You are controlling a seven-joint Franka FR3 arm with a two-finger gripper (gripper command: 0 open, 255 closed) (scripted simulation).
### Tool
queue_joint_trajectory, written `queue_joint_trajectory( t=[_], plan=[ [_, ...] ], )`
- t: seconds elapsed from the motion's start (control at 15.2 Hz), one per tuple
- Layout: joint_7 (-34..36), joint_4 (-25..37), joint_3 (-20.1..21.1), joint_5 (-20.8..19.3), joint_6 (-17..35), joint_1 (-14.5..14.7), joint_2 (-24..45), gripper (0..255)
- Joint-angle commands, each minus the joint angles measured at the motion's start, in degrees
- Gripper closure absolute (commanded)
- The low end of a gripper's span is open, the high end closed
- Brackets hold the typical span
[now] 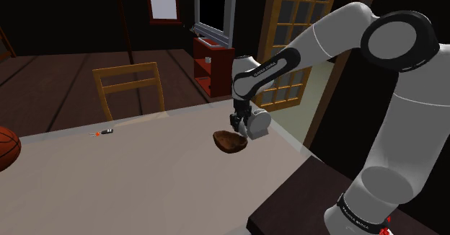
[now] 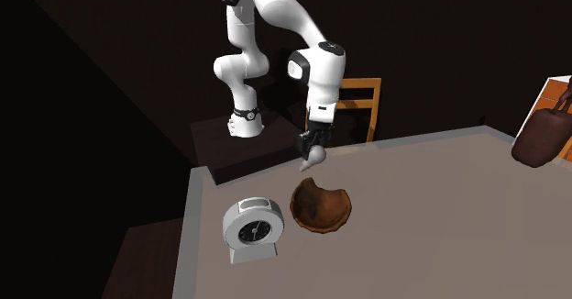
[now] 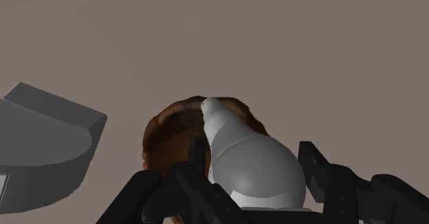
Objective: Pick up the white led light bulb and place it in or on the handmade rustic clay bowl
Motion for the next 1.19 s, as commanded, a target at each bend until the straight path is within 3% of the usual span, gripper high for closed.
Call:
queue_joint_trajectory(
  t=[0.0,0.13,1.12],
  plan=[
    [-0.04,5.51,-0.27,-0.6,-1.53,-0.01,4.01,255],
    [-0.55,12.16,-0.69,-1.1,-3.85,-0.18,8.36,255],
    [0.47,10.56,-1.41,-2.52,5.41,0.32,16.08,255]
  ],
)
